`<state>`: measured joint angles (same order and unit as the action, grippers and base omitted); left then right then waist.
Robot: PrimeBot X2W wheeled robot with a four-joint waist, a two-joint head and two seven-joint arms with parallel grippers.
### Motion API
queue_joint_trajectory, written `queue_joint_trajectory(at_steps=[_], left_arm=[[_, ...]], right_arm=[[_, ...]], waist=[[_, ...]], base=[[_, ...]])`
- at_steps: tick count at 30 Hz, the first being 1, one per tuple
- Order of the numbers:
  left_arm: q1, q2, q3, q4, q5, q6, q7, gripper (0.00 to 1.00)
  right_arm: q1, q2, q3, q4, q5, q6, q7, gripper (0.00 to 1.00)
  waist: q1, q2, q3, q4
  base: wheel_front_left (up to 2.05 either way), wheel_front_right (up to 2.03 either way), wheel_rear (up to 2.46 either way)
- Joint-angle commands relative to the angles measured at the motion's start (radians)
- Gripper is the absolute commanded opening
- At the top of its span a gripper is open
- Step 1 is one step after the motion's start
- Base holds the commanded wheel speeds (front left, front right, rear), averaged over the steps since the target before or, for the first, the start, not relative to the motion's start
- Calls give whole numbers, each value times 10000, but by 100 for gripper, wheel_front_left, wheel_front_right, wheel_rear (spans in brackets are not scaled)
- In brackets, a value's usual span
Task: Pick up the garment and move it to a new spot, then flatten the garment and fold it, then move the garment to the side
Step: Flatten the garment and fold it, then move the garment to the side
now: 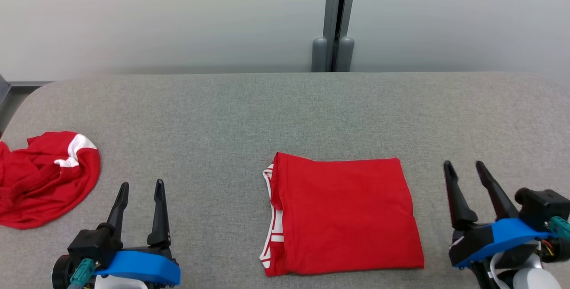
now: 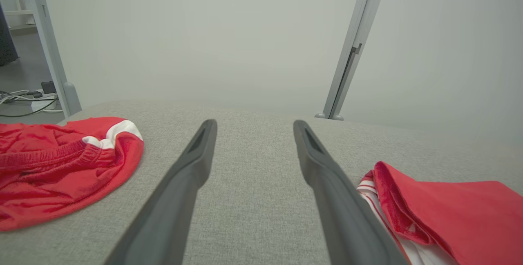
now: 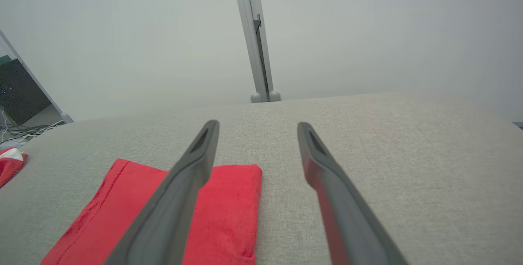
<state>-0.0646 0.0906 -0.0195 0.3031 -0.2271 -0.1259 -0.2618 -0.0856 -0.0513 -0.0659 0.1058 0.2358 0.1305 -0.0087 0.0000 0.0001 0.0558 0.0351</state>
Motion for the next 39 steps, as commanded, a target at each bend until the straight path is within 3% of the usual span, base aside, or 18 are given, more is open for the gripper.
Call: queue_joint_trajectory(at_steps=[1,7,33,39], left_arm=[[51,17,12,25,52,-66,-44,100],[237,92,134,352,118,-66,-44,100],[206,192,174,601,216,-56,-44,100],[175,219,174,509,201,-57,-44,100]], right_arm=[[169,5,-82,61,-10,5,-53,100],[337,6,-631,635,-320,5,-246,100],[417,4,-189,906,-96,5,-146,100],[21,4,102,971,128,5,520,100]], waist=[[0,-1,-51,-34],[0,-1,-373,-190],[0,-1,-552,-393],[0,-1,-405,-356]], base=[[0,0,0],[0,0,0],[0,0,0],[0,0,0]])
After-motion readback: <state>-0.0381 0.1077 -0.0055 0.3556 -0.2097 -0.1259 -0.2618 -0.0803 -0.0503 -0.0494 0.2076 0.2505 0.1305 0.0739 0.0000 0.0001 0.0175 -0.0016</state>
